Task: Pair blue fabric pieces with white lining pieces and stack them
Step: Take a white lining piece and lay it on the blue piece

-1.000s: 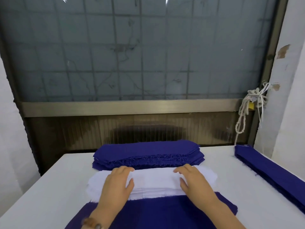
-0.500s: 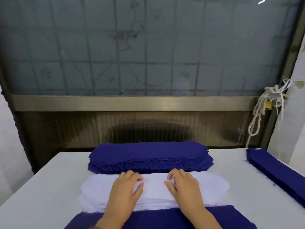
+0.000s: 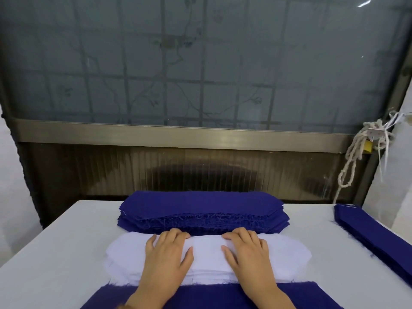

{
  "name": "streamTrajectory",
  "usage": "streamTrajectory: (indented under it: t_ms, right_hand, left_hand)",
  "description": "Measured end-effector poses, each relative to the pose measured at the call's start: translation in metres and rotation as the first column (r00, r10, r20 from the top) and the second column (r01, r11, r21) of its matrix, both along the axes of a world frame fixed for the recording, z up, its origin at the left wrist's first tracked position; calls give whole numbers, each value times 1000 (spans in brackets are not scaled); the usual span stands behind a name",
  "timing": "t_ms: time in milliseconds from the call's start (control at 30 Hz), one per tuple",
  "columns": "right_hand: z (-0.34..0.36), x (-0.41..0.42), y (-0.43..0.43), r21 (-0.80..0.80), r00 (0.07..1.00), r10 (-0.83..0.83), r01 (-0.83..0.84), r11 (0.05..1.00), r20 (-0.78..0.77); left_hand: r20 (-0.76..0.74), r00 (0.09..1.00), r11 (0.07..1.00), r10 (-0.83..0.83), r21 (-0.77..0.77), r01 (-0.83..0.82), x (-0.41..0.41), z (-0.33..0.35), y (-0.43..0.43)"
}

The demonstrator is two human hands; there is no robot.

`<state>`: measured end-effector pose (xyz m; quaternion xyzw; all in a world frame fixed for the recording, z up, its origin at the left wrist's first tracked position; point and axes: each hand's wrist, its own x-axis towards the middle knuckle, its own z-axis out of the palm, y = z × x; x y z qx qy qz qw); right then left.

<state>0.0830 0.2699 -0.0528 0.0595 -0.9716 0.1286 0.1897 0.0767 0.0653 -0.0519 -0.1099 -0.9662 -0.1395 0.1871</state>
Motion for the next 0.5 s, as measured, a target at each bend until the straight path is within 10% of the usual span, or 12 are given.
streamTrajectory:
  t_ms: [500]
  right_hand:
    - [5, 4, -5, 11, 1000, 8, -8, 1000, -4]
  left_hand:
    - [-76, 996, 996, -40, 75, 46, 2, 17, -5]
